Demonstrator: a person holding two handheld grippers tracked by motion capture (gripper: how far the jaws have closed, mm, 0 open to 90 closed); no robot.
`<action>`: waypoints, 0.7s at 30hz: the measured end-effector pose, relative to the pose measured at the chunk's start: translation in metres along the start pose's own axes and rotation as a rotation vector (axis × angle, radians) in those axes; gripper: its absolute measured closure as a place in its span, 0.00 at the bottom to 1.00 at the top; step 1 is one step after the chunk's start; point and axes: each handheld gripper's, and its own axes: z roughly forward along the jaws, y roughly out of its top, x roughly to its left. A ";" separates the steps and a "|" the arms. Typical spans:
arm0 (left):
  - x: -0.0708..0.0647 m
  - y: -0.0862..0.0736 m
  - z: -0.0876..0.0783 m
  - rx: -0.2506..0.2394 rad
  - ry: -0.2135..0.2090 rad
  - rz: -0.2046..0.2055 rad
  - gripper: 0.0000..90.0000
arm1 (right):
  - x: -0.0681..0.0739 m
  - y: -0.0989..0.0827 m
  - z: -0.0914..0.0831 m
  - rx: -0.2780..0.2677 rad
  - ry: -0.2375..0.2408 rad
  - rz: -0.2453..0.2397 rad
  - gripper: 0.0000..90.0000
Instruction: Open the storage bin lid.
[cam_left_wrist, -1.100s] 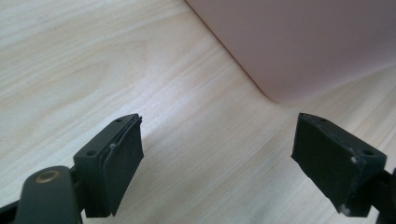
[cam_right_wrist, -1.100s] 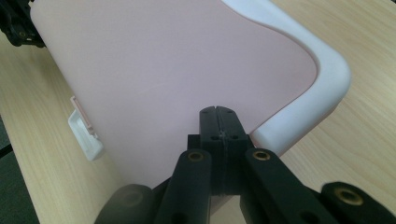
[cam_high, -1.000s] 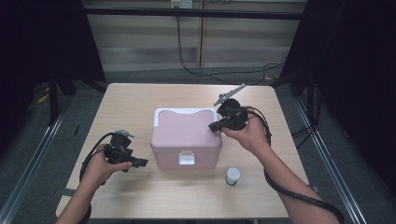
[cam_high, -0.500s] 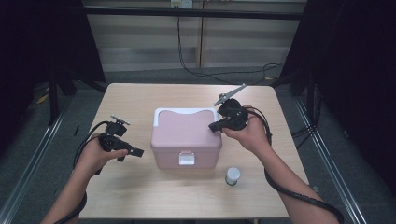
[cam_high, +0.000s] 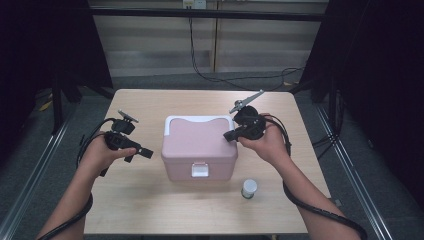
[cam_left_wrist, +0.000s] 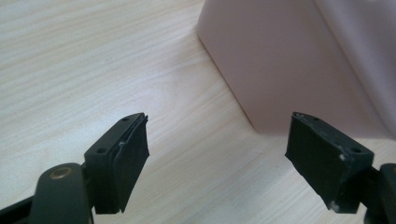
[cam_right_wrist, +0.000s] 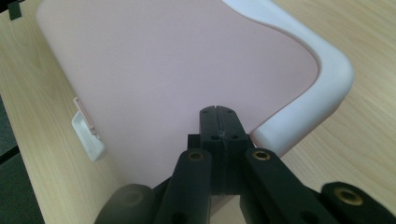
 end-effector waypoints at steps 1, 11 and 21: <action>0.000 0.002 -0.001 0.001 0.004 0.002 0.23 | 0.000 0.000 0.000 -0.002 0.002 0.003 1.00; -0.006 0.017 -0.011 0.002 0.008 0.018 0.23 | 0.000 -0.001 0.000 -0.004 0.001 0.004 1.00; -0.014 0.036 -0.023 -0.018 0.014 0.012 0.23 | 0.001 -0.001 0.000 -0.005 -0.006 0.000 1.00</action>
